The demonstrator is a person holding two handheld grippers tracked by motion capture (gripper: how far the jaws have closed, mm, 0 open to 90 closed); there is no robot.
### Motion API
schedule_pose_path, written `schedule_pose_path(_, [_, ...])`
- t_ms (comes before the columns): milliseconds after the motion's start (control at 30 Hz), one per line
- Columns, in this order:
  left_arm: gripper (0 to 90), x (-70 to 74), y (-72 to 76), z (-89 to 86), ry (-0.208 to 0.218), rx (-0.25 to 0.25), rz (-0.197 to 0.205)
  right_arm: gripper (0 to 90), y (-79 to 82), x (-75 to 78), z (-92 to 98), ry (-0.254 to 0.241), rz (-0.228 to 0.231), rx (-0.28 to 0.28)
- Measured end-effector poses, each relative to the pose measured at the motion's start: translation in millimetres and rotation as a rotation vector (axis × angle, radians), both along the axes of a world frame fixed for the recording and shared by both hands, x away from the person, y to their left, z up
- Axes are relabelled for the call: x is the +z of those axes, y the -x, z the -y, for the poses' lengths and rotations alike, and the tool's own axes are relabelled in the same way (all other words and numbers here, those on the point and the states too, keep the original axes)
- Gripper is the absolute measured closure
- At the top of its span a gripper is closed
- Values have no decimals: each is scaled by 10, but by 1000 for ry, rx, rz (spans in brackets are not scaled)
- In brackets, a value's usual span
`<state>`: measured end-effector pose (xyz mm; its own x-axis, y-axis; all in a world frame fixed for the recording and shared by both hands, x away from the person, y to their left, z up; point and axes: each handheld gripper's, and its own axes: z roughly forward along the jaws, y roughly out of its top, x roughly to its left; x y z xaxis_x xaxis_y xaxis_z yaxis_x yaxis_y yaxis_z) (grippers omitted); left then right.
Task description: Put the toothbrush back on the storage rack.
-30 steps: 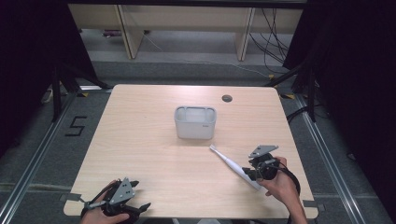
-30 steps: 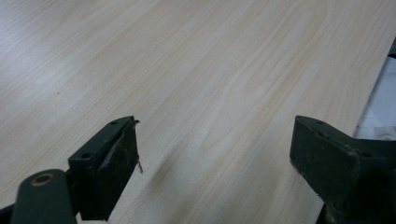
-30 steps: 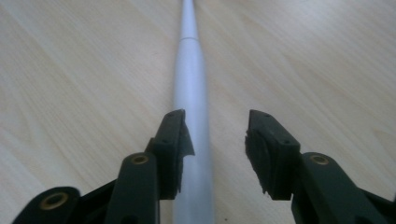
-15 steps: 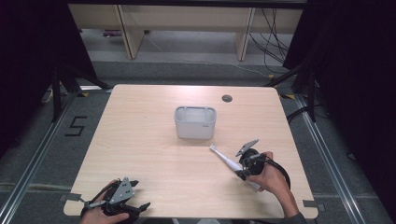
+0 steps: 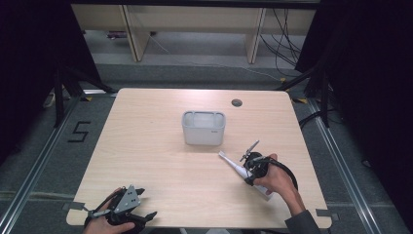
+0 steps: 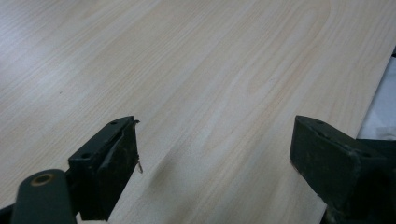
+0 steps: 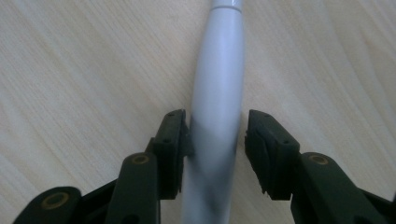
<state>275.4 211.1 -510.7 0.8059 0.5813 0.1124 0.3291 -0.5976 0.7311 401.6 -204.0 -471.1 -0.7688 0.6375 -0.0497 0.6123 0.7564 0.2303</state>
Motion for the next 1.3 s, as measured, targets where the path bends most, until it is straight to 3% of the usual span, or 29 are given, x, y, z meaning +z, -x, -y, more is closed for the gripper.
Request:
schedule_pose_path(67, [148,9,4,-3,-1,1,-7,590,-38,-9,-14,8,-32,11])
schedule_pose_path(133, [148,5,3,-4,5,0,-6,595,-58,-17,-32,25,-43,-12])
schedule_pose_path(267, [148,4,-1,-1,-6,2,-2,612,-107,-22,-58,34,-67,7])
schedule_pose_path(333, [147,3,-2,-1,0,-2,1,628,-125,-31,-83,62,-82,-6])
schedule_pose_path(400, [148,-5,2,5,9,5,-5,644,-158,-39,-88,87,-82,36])
schedule_pose_path(467, [148,1,-2,0,1,-1,1,654,-159,-40,-117,97,-98,13])
schedule_pose_path(500, [147,2,-1,0,1,-3,1,659,-187,-38,-113,110,-101,46])
schedule_pose_path(533, [147,-3,3,5,9,3,-7,660,-177,-35,-133,112,-112,16])
schedule_pose_path(867, [147,6,0,2,1,-8,1,663,-247,-33,-238,177,-180,27])
schedule_pose_path(1033, [148,11,-1,-1,0,-12,-1,664,-272,-29,-243,182,-195,37])
schedule_pose_path(1300, [148,0,2,4,9,1,-4,665,-245,-27,-193,150,-173,56])
